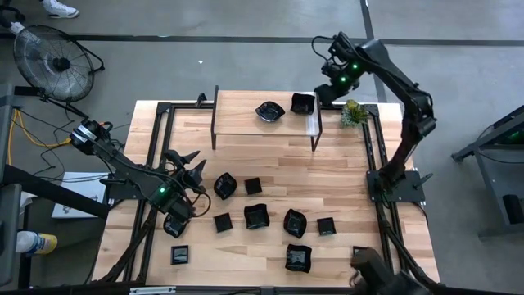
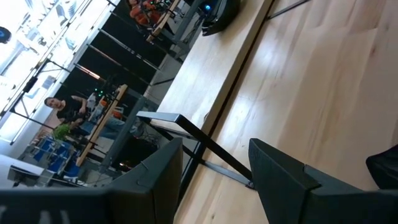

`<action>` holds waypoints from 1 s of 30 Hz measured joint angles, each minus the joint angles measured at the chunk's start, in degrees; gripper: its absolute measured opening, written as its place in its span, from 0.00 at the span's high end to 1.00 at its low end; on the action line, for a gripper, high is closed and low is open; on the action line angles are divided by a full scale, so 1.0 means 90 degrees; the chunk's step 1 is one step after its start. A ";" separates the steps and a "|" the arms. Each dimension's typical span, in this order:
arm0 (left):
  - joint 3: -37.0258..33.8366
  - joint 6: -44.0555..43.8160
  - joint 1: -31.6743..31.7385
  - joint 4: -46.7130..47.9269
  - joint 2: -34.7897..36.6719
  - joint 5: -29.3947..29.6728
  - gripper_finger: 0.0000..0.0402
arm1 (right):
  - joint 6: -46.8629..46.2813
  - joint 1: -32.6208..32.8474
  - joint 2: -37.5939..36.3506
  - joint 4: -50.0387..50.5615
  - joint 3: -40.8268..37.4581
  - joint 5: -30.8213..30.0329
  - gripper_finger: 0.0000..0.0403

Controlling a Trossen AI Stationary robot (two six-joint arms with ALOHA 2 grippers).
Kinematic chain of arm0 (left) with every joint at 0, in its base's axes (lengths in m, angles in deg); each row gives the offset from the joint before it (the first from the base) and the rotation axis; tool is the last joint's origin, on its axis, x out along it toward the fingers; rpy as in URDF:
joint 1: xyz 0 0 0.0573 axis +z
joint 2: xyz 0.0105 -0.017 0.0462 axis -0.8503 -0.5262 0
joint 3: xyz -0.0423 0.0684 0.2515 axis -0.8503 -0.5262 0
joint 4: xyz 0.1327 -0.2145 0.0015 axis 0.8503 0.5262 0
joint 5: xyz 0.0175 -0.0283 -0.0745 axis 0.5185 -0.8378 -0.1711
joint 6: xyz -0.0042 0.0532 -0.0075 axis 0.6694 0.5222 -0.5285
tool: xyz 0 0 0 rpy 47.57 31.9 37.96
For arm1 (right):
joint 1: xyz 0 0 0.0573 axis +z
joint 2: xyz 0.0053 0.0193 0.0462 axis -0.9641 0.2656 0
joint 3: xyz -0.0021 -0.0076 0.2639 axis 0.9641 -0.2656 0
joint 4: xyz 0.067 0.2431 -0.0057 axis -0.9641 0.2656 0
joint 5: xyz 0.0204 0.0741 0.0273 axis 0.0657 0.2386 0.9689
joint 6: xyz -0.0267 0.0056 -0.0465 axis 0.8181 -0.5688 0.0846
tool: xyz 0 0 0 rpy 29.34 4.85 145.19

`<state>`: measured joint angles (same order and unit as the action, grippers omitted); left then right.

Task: Pick & Place Mini shaped plates
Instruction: Stack the distorted square plate on top of the other distorted square plates on the shelf

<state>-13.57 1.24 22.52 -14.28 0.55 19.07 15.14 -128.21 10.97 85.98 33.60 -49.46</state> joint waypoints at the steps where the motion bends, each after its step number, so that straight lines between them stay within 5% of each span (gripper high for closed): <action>1: 0.0000 0.0000 0.0000 -0.0019 0.0000 -0.0001 0.55 | 0.0074 0.0064 -0.0113 0.0088 0.0000 -0.0128 0.64; 10: 0.0000 0.0000 0.0000 -0.0096 0.0000 -0.0036 0.55 | 0.0090 0.1016 -0.1326 0.0171 -0.0383 -0.0984 0.64; 22: 0.0000 0.0065 0.0000 -0.0415 -0.0002 -0.0291 0.55 | -0.1030 0.2836 -0.3839 -0.1508 -0.3666 -0.1869 0.65; 30: 0.0002 0.2043 0.0007 -0.2245 -0.0002 -0.1129 0.55 | -0.1909 0.3969 -0.5088 -0.2313 -0.5301 -0.2528 0.65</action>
<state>-13.55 19.62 22.59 -34.48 0.52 8.91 -2.04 -92.49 -34.83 65.16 -14.12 -72.21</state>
